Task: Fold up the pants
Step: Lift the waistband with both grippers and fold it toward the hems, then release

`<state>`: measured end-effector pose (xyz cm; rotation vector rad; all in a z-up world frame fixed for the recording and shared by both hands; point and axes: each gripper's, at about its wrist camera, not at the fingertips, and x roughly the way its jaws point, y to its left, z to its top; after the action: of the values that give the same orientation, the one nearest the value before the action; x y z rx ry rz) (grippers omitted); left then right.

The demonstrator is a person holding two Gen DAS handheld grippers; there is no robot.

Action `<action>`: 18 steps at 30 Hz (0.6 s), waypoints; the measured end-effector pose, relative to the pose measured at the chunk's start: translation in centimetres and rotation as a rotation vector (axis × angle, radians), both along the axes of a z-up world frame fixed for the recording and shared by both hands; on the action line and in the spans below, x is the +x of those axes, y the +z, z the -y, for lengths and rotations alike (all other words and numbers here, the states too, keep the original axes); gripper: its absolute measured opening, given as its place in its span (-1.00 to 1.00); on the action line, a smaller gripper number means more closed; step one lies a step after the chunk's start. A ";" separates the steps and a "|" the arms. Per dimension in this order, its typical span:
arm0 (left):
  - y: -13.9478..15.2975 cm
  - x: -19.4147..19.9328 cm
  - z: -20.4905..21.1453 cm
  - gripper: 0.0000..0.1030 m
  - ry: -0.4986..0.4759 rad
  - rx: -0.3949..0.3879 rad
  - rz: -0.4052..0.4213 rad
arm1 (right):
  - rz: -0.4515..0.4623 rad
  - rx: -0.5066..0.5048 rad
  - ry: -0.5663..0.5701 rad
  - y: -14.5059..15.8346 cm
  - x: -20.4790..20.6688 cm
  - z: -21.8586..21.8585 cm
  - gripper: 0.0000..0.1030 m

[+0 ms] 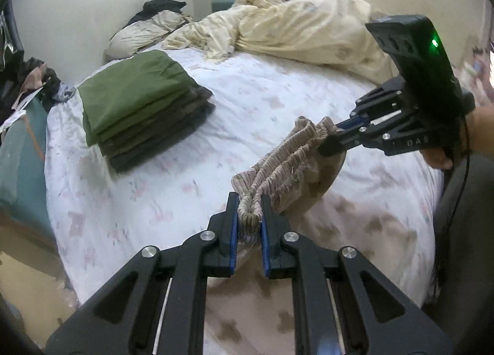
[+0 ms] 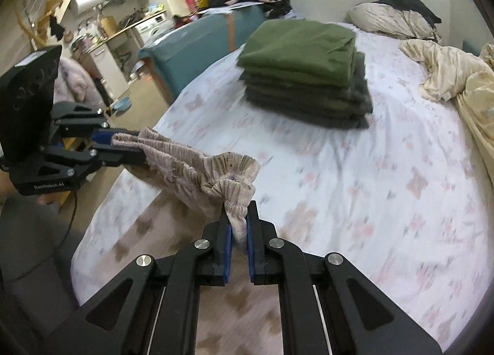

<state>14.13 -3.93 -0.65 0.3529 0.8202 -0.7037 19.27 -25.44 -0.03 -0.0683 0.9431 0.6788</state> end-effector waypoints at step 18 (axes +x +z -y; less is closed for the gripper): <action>-11.0 -12.5 2.8 -0.76 -0.049 0.246 -0.225 | -0.255 -0.239 0.101 -11.9 -13.3 -4.0 -0.75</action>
<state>1.62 -6.68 -11.67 0.5235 1.1197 -0.6976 5.97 -21.48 -11.88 -0.2467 1.2709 0.6747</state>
